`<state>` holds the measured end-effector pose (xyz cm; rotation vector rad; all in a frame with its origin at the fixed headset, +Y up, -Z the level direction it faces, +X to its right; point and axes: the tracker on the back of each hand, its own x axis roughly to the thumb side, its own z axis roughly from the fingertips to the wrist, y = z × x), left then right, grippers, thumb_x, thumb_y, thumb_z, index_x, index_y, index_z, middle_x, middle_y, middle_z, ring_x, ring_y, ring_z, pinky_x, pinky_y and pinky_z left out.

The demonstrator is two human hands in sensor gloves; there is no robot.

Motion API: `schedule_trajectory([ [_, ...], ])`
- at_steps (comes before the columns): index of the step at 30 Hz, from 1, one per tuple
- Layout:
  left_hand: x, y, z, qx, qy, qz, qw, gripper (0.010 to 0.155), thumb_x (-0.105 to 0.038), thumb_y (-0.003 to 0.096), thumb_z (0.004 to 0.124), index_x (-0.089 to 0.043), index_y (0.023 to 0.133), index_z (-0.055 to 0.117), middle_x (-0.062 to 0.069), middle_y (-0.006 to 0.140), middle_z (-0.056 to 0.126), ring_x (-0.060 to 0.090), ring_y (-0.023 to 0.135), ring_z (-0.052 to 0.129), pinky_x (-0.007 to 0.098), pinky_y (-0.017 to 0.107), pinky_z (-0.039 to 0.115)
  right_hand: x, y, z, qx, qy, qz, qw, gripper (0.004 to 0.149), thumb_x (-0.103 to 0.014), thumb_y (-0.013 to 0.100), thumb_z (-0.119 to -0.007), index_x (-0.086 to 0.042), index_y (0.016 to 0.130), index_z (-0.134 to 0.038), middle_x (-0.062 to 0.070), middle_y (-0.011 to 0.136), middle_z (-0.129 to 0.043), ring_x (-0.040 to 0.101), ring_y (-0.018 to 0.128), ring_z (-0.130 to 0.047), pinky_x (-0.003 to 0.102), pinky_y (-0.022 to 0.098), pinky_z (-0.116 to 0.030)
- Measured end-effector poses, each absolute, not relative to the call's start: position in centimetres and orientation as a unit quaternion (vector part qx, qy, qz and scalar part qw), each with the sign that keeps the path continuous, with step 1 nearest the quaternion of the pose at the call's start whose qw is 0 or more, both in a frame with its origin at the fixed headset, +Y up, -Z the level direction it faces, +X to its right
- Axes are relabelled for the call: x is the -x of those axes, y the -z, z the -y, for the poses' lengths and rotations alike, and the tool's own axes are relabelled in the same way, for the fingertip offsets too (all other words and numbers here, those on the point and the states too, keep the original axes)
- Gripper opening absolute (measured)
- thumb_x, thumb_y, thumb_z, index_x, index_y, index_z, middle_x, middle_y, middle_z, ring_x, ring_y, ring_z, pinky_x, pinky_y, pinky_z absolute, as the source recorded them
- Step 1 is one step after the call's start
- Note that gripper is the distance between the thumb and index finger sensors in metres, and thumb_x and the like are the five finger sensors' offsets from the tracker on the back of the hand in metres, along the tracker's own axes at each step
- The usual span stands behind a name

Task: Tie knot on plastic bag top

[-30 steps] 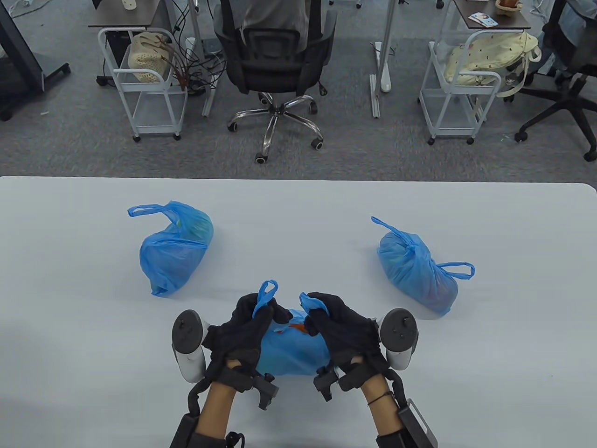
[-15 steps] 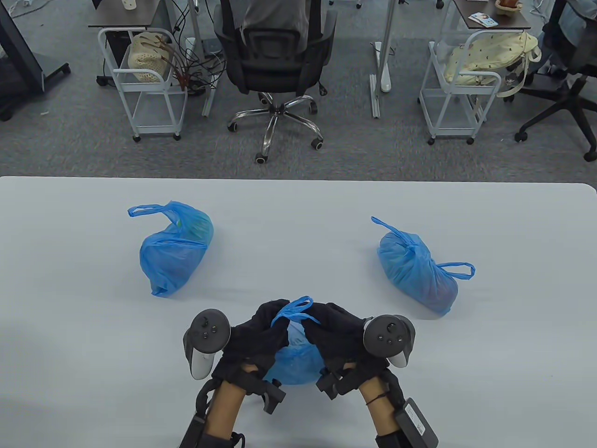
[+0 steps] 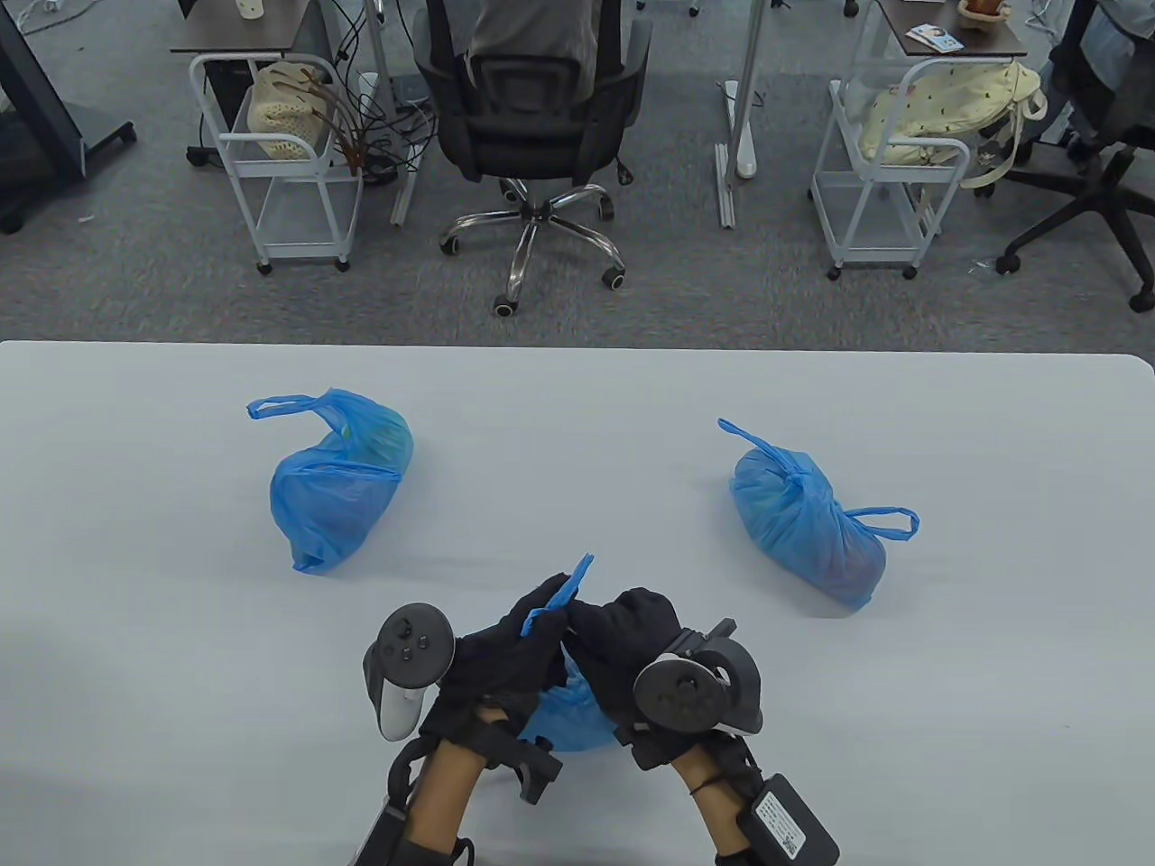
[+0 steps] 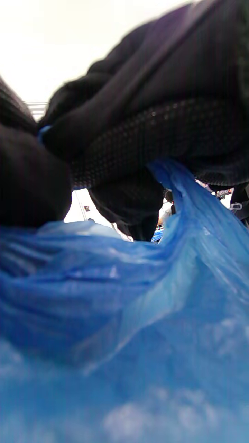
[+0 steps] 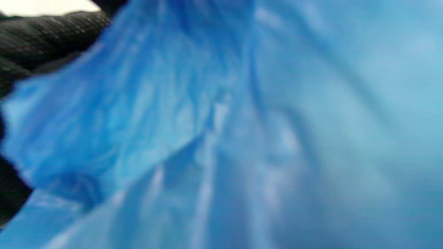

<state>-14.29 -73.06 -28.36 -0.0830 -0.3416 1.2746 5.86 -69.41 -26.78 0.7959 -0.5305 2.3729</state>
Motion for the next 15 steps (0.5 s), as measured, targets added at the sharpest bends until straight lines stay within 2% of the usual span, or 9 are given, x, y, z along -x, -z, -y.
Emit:
schedule_trajectory([
  [6,15.8,28.9,73.7,0.054,-0.665,0.14,0.732,0.055,-0.051,0.0525,0.054,-0.026,0.098,0.073,-0.013,0.026,0.098,0.017,0.032,0.105,0.053,0.057,0.08,-6.8,27.9,70.2,-0.289,-0.876,0.127,0.365,0.047,-0.037,0.048,-0.084,-0.014,0.089,-0.079,0.006,0.06,-0.098,0.032,0.057,-0.098,0.066,0.05,-0.07],
  [8,16.1,29.0,73.8,0.05,-0.671,0.138,0.726,0.055,-0.052,0.0522,0.056,-0.026,0.097,0.075,-0.013,0.025,0.098,0.017,0.032,0.105,0.053,0.056,0.08,-7.4,28.2,70.4,-0.273,-0.864,0.119,0.405,0.044,-0.033,0.047,-0.086,-0.014,0.087,-0.081,0.007,0.063,-0.098,0.034,0.059,-0.098,0.067,0.05,-0.07],
  [10,16.0,29.2,73.8,0.061,-0.667,0.158,0.726,0.055,-0.053,0.0518,0.058,-0.026,0.098,0.074,-0.014,0.027,0.098,0.016,0.034,0.105,0.054,0.057,0.079,-7.7,28.4,70.4,-0.264,-0.854,0.119,0.433,0.039,-0.03,0.047,-0.087,-0.014,0.083,-0.084,0.007,0.06,-0.099,0.034,0.058,-0.099,0.067,0.05,-0.07],
  [13,15.5,29.2,73.8,0.077,-0.647,0.177,0.738,0.067,-0.062,0.0481,0.068,-0.021,0.101,0.067,-0.013,0.032,0.098,0.017,0.038,0.105,0.056,0.059,0.078,-7.9,28.3,70.1,-0.258,-0.853,0.144,0.43,0.037,-0.029,0.047,-0.088,-0.015,0.081,-0.086,0.007,0.059,-0.1,0.034,0.057,-0.1,0.067,0.049,-0.07],
  [15,15.0,28.9,73.6,0.075,-0.627,0.184,0.753,0.067,-0.063,0.0479,0.069,-0.023,0.102,0.066,-0.013,0.033,0.098,0.017,0.039,0.105,0.056,0.06,0.077,-7.6,28.0,70.0,-0.264,-0.855,0.155,0.419,0.036,-0.029,0.046,-0.088,-0.015,0.08,-0.088,0.007,0.058,-0.101,0.033,0.056,-0.1,0.067,0.049,-0.071],
])
